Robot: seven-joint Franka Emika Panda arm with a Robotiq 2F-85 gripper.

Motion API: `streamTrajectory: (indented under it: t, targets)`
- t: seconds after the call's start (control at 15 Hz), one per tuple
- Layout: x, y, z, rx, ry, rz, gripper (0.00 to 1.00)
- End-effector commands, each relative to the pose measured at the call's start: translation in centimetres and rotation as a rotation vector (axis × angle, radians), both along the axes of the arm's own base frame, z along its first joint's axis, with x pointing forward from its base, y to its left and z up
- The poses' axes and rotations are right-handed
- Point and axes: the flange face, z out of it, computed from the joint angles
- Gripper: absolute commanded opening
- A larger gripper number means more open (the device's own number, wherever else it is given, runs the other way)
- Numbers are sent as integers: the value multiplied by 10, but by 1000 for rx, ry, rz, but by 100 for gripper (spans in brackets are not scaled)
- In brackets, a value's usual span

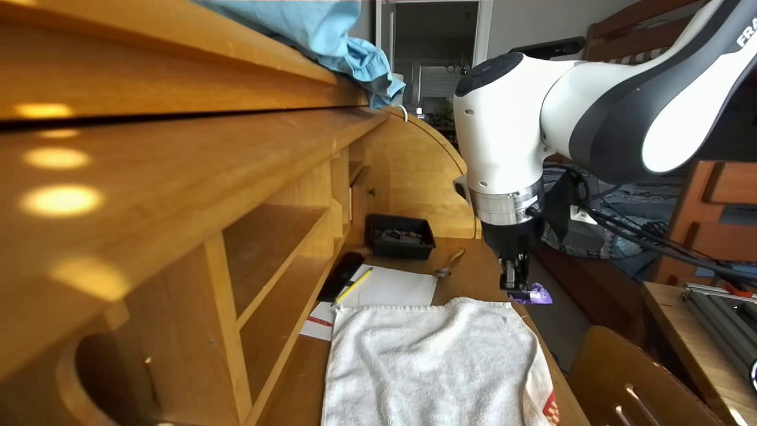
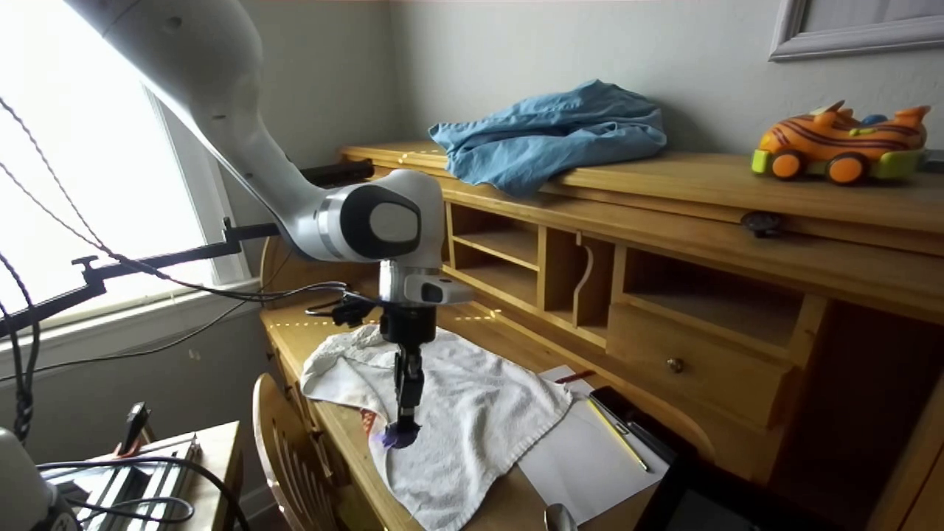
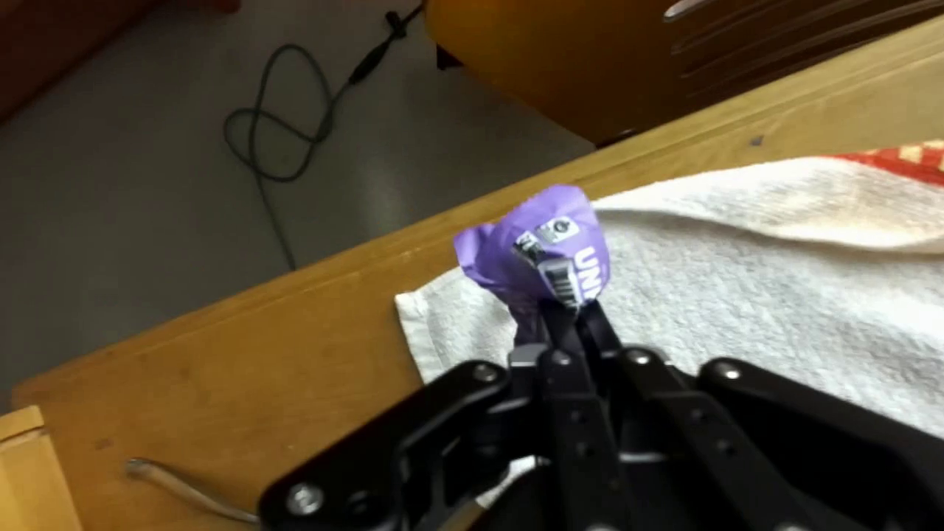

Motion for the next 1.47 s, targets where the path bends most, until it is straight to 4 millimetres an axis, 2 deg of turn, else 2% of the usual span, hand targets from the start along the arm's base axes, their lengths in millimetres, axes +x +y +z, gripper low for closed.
streamTrajectory:
  t: [0.0,0.07,0.33,0.4,0.47,0.93,1.4]
  targets:
    - [-11,-18,15,-78,-48,-2,1]
    - [-2,-10,4,-41,-20,1,6]
    - [-3,-15,10,-54,-35,-2,6]
    - [-3,-15,10,-54,-35,-2,1]
    - [2,-18,8,-65,-30,-22,1]
    - [19,-67,-10,-124,-39,-101,1]
    - [30,-94,-25,-176,-90,-113,1]
